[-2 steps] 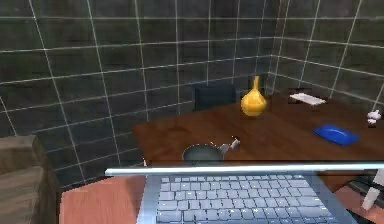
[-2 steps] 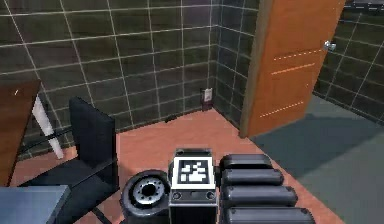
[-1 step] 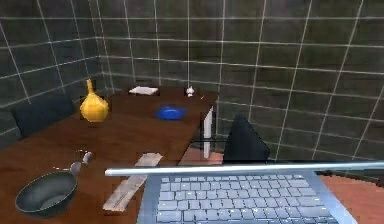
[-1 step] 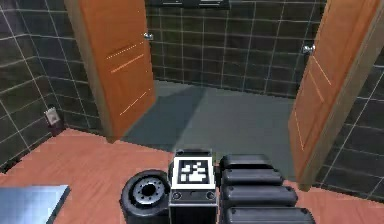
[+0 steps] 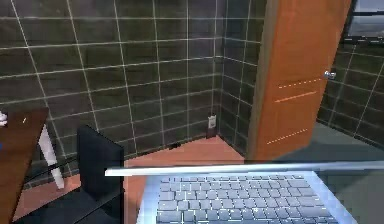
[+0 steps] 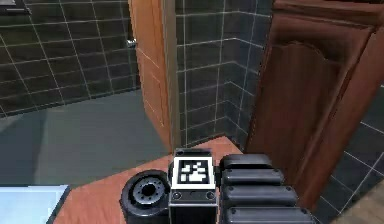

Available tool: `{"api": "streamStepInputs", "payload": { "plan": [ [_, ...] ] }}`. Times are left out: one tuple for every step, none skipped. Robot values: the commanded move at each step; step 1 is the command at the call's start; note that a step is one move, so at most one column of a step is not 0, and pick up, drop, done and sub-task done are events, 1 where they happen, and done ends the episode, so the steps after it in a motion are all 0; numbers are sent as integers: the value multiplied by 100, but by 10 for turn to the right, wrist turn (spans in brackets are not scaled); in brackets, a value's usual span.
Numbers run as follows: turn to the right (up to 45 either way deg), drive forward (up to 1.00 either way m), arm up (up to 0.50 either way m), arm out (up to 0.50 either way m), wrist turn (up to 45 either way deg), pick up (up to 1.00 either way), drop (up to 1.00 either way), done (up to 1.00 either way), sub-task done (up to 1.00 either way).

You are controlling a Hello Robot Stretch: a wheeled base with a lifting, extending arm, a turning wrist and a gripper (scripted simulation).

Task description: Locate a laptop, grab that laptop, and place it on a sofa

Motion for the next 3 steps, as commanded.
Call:
{"api": "streamStepInputs", "payload": {
  "plan": [
    [420,0,0,0,0,0,0,0,0],
    [450,0,0,0,0,0,0,0,0],
    [450,0,0,0,0,0,0,0,0]
  ]
}}
